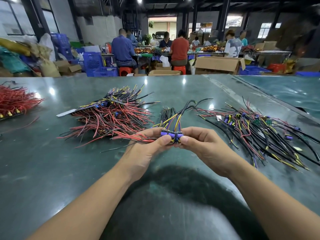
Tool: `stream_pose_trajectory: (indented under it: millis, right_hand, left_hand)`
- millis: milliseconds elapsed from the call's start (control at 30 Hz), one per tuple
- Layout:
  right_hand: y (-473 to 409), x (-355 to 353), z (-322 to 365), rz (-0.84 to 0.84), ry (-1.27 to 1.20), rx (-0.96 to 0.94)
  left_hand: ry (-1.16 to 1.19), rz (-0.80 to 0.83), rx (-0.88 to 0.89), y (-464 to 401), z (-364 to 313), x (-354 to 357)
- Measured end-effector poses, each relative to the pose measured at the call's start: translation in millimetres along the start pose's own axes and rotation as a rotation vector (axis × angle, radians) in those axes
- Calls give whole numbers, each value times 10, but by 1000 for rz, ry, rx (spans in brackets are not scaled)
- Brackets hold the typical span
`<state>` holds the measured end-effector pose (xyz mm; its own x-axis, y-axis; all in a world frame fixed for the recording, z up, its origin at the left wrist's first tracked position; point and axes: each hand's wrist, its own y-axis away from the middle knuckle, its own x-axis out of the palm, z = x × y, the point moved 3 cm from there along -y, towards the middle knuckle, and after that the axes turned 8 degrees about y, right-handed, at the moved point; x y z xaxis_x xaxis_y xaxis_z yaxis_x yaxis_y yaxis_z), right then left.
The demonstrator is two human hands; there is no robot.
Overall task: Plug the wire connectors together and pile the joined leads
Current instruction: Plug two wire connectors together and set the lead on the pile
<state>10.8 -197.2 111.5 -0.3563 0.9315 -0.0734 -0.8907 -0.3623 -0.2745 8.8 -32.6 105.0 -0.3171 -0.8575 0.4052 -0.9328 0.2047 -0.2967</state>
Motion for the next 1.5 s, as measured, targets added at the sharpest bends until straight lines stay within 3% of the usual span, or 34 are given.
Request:
stream_pose_trajectory:
  millis: [133, 333, 600, 800, 1000, 1100, 1133, 1233, 1300, 1367, 1500]
  right_hand:
    - [-12, 65, -15, -15, -44, -57]
    - [-3, 35, -6, 62, -206, 19]
    - [7, -172, 9, -150, -348, 66]
    - [12, -191, 26, -201, -338, 38]
    - [10, -227, 113, -248, -355, 7]
    - [19, -251, 191, -277, -333, -40]
    - [26, -259, 220, -277, -313, -53]
    - [46, -241, 292, -197, -240, -74]
    - [61, -178, 318, -104, -238, -81]
    - [79, -93, 328, -23, -238, -89]
    - [122, 72, 327, 117, -180, -74]
  left_hand:
    - [5, -92, 21, -31, 15, -79]
    - [26, -12, 26, -15, -46, -64]
    - [97, -214, 169, -68, -161, -215]
    - [-232, -382, 227, -107, -92, -360]
    - [-582, -678, 12, -54, -90, -513]
    - [-399, -786, 284, -4, -309, -433]
    - [-444, -804, 405, 40, -380, -391]
    - [-726, -671, 701, 142, -531, -217]
    - [-856, -497, 778, 180, -555, -100]
    - [-862, -319, 677, 158, -510, -8]
    - [-515, -8, 144, 83, -261, 159]
